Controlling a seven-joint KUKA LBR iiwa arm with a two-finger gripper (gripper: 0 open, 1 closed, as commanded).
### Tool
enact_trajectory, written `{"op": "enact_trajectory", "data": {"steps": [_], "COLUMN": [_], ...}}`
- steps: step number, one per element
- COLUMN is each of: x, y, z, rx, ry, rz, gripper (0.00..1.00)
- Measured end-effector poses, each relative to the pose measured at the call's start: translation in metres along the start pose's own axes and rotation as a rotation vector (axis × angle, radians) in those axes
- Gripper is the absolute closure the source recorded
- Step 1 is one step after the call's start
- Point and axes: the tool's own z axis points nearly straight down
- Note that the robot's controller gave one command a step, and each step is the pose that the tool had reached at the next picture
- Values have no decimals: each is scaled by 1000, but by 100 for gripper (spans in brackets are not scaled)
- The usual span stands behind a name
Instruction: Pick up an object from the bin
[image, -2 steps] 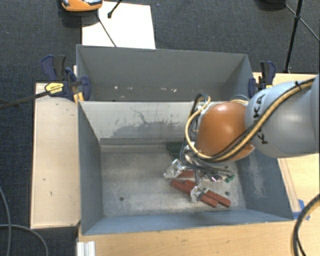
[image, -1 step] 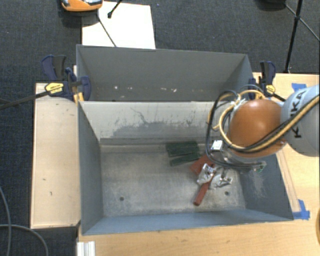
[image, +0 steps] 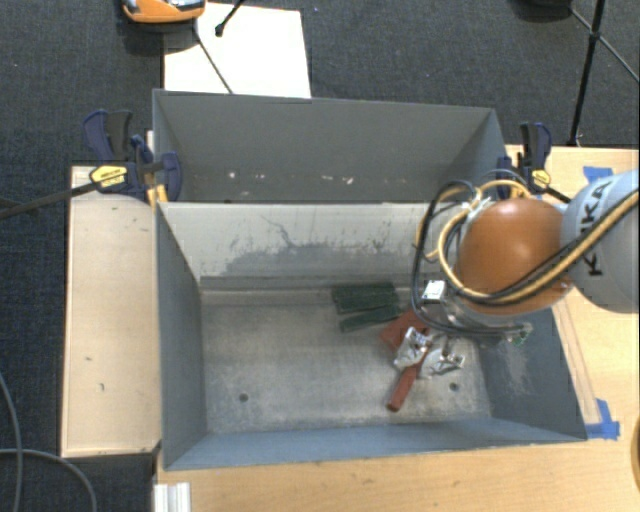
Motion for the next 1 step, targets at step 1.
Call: {"op": "enact_trajectory", "data": {"steps": [1], "x": [-20], "y": [4], "z": [-189], "rx": [3], "ry": [-3], "rz": [-65], "gripper": [100]}}
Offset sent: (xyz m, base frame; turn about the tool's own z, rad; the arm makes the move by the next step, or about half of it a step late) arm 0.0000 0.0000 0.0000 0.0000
